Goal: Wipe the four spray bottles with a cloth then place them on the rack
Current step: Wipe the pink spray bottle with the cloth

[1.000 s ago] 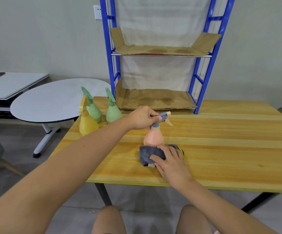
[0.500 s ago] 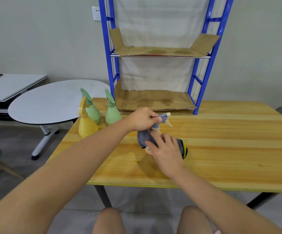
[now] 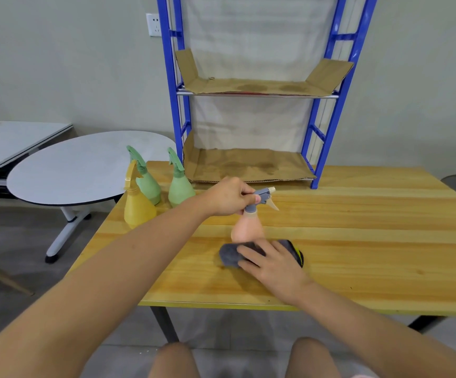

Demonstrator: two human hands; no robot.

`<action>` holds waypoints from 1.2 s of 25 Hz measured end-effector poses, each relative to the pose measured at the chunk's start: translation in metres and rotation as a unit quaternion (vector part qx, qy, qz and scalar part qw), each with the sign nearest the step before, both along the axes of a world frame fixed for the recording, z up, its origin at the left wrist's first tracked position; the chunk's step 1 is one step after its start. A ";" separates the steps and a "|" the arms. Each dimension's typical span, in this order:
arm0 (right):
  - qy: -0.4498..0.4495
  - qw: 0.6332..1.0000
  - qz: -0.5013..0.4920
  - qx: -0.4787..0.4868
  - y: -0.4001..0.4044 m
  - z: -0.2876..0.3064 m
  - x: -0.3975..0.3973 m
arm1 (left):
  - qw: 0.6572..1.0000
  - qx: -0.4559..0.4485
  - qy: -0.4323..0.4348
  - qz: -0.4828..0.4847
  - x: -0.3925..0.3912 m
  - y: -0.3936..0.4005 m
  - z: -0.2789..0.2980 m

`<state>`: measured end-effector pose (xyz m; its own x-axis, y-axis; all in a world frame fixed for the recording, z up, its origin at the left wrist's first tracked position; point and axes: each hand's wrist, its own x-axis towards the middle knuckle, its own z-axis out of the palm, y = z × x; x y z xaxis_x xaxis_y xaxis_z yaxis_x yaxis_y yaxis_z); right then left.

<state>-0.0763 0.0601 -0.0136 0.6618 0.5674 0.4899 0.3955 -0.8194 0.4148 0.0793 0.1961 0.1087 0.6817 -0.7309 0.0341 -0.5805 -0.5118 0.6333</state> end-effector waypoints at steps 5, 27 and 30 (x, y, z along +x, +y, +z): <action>-0.040 0.993 -0.031 0.103 -0.024 0.035 0.013 | 1.000 -0.019 -0.006 0.002 -0.002 0.000 -0.002; -0.058 0.989 0.030 0.130 -0.019 0.019 0.021 | 0.999 -0.031 0.018 0.006 -0.011 0.002 0.000; -0.061 0.991 0.007 0.120 -0.008 0.001 0.011 | 0.999 -0.040 0.019 0.009 -0.011 0.002 -0.001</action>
